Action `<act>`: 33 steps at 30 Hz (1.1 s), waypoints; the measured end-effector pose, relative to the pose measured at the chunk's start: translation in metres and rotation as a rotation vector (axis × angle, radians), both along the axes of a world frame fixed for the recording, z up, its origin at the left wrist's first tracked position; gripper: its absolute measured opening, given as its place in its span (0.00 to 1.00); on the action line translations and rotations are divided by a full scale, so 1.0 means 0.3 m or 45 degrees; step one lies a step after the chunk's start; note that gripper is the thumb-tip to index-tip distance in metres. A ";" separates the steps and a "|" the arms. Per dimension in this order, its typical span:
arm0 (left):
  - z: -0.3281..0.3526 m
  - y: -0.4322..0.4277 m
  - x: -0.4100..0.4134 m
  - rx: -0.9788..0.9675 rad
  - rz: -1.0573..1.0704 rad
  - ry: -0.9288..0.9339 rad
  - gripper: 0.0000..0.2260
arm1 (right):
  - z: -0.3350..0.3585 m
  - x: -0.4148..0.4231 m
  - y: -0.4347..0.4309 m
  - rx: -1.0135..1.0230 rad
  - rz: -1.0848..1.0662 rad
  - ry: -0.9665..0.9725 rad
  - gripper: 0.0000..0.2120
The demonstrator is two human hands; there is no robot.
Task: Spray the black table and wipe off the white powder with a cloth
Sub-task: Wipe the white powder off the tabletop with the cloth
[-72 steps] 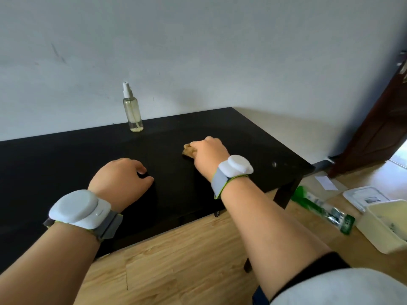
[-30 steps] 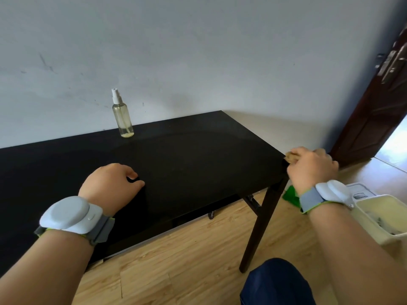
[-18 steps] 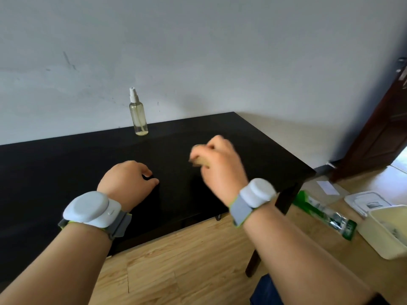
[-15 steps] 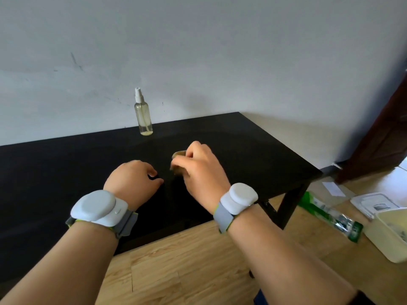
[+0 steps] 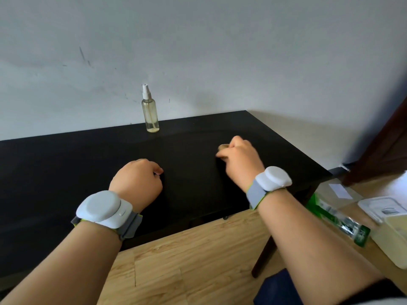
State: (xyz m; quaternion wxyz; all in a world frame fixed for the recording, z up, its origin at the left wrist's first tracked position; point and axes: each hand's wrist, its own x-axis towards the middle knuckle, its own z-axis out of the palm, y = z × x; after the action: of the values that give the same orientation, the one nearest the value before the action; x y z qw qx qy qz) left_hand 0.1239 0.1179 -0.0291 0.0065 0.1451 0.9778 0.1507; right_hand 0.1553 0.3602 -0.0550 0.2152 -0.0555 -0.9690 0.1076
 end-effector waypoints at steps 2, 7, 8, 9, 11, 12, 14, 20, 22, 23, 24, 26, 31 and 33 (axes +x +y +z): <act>-0.003 -0.003 -0.003 0.005 0.004 0.002 0.16 | -0.005 -0.002 0.081 -0.024 -0.114 0.005 0.15; 0.004 -0.004 -0.005 -0.011 -0.020 -0.009 0.15 | -0.026 0.011 0.239 -0.159 -0.337 0.064 0.15; 0.004 -0.002 -0.004 -0.015 -0.024 -0.003 0.15 | -0.026 0.019 0.264 -0.167 -0.374 0.081 0.15; 0.004 -0.001 -0.004 -0.018 -0.026 0.002 0.14 | -0.025 0.028 0.286 -0.161 -0.413 0.089 0.15; 0.006 -0.002 -0.005 -0.017 -0.020 0.007 0.14 | -0.016 0.049 0.323 -0.134 -0.497 0.086 0.16; 0.007 0.000 -0.005 -0.020 -0.021 0.004 0.13 | -0.013 0.063 0.340 -0.118 -0.555 0.078 0.16; 0.009 0.002 -0.003 -0.027 -0.018 0.010 0.13 | -0.012 0.087 0.366 -0.086 -0.656 0.060 0.16; 0.009 0.003 0.008 -0.048 -0.027 0.014 0.14 | 0.004 0.166 0.401 -0.123 -0.854 0.079 0.16; 0.010 0.004 0.010 -0.055 -0.029 -0.003 0.14 | 0.020 0.197 0.373 -0.194 -0.827 0.234 0.16; 0.013 0.006 0.010 -0.063 -0.034 -0.026 0.14 | 0.034 0.210 0.345 -0.249 -0.773 0.346 0.16; 0.017 0.008 0.008 -0.066 -0.045 -0.058 0.15 | 0.051 0.219 0.309 -0.341 -0.698 0.455 0.16; 0.026 0.013 0.013 -0.010 -0.063 -0.113 0.17 | 0.098 0.215 0.228 -0.734 -0.478 0.568 0.16; 0.075 0.046 0.090 0.648 -0.055 -0.096 0.17 | 0.190 0.154 -0.001 -1.889 0.093 0.314 0.20; 0.114 0.061 0.116 0.897 -0.018 -0.142 0.16 | 0.200 0.123 -0.092 -2.001 0.214 0.189 0.20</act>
State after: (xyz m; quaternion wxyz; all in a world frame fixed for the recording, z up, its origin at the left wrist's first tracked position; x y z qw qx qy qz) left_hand 0.1586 0.1363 0.0050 0.0103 0.1366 0.8630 0.4862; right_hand 0.1922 0.3324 0.0048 0.1682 -0.1104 -0.5934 0.7793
